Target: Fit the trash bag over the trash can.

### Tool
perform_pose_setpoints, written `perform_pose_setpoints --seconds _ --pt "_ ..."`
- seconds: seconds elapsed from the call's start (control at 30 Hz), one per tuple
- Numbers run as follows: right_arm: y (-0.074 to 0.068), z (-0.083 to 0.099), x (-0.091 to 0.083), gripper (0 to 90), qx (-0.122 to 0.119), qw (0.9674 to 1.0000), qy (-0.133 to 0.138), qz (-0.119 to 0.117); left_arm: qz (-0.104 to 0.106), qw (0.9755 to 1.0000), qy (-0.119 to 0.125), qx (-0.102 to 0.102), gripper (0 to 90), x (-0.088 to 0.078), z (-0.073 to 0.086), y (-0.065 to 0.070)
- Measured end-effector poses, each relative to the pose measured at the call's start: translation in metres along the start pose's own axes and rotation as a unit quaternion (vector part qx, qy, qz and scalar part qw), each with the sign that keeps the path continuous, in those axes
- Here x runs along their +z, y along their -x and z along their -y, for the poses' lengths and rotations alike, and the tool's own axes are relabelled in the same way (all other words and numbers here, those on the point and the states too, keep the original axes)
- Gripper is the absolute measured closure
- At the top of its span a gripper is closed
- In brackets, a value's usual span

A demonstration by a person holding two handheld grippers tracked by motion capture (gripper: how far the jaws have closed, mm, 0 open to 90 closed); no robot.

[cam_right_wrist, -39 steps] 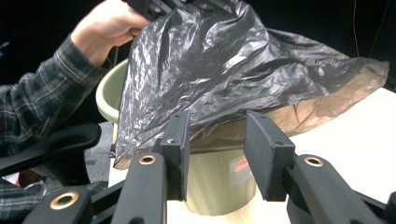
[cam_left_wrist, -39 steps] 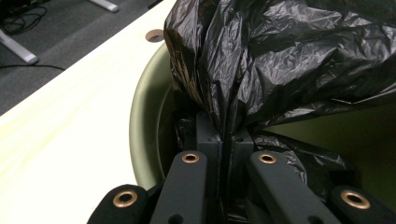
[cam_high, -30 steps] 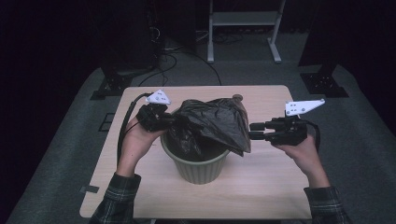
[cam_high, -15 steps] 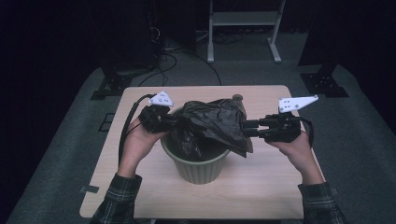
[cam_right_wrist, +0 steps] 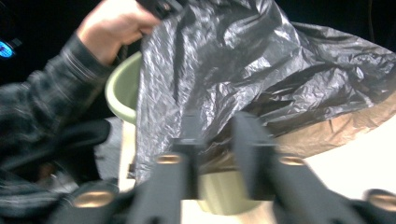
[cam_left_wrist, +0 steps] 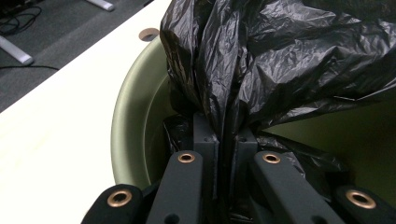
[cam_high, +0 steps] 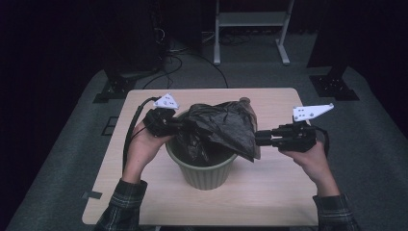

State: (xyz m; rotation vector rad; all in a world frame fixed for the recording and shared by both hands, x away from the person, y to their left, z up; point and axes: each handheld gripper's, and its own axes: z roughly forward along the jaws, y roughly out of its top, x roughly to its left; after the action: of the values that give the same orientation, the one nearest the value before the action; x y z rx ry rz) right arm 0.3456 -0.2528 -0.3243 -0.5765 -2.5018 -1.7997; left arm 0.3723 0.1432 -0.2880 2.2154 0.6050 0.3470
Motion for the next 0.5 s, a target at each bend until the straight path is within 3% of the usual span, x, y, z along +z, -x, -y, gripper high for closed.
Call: perform_pose_setpoints --seconds 0.03,0.07,0.23,0.5 --pt "0.000 0.000 0.002 88.5 -0.004 1.0000 -0.004 0.005 0.001 1.0000 0.000 0.001 84.7 0.000 0.000 0.000" --pt "0.000 0.000 0.003 90.0 -0.006 0.9999 -0.005 0.006 0.000 1.0000 0.000 0.001 84.7 0.000 0.000 0.000" --pt "0.000 -0.006 0.008 90.0 -0.012 0.9999 0.007 0.008 0.002 1.0000 -0.002 0.009 84.7 0.000 0.001 0.003" --pt "-0.004 -0.038 0.027 90.0 -0.038 0.9989 0.027 -0.007 0.007 0.9992 -0.010 0.037 83.7 0.008 -0.004 0.013"
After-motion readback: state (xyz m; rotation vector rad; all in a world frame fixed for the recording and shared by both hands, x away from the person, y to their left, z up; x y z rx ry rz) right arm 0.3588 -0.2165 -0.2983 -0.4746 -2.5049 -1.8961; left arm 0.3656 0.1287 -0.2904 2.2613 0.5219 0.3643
